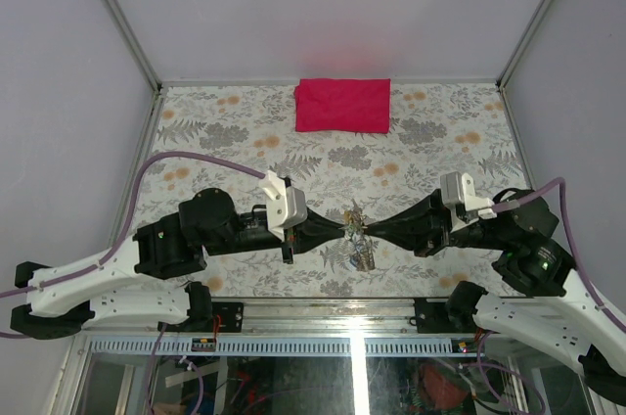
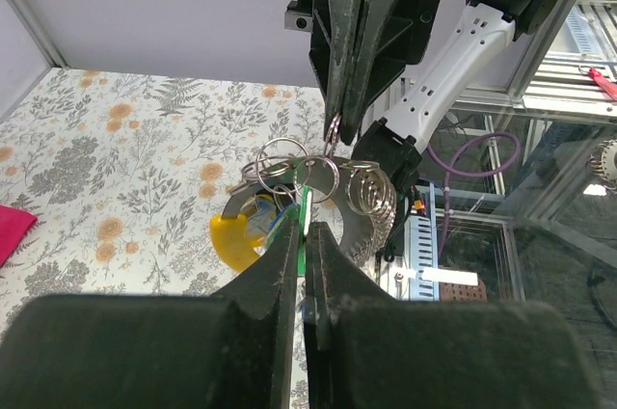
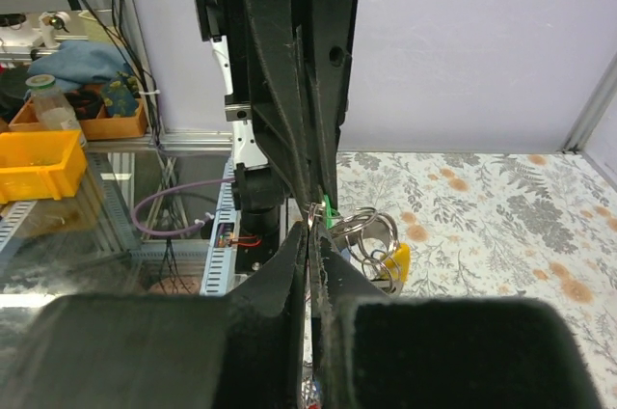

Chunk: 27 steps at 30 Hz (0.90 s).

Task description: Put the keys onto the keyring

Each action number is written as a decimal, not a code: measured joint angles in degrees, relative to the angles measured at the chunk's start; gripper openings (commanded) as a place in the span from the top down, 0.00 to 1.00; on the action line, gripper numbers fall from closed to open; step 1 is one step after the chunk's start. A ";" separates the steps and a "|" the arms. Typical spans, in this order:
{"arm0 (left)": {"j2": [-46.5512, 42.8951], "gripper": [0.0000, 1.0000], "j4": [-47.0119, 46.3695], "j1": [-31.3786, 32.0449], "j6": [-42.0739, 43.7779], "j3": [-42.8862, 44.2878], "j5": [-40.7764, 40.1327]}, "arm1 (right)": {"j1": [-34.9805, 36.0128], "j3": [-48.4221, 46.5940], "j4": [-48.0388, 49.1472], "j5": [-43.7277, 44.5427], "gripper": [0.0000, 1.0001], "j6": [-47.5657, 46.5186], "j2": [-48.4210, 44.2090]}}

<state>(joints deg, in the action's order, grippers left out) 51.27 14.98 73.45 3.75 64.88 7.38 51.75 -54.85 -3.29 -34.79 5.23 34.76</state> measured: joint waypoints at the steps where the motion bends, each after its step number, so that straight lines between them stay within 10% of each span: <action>1: 0.04 1.00 0.00 0.02 0.00 0.00 -0.02 | 0.00 0.00 0.22 -0.70 1.00 0.26 0.02; 27: 1.16 0.64 0.09 0.02 0.15 0.02 -2.54 | 0.00 -0.02 1.51 -3.21 1.00 1.42 0.46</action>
<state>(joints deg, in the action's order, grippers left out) 52.42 15.07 73.47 3.90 64.90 4.84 51.75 -54.87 -1.78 -38.00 6.66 35.22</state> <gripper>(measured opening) 0.320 0.010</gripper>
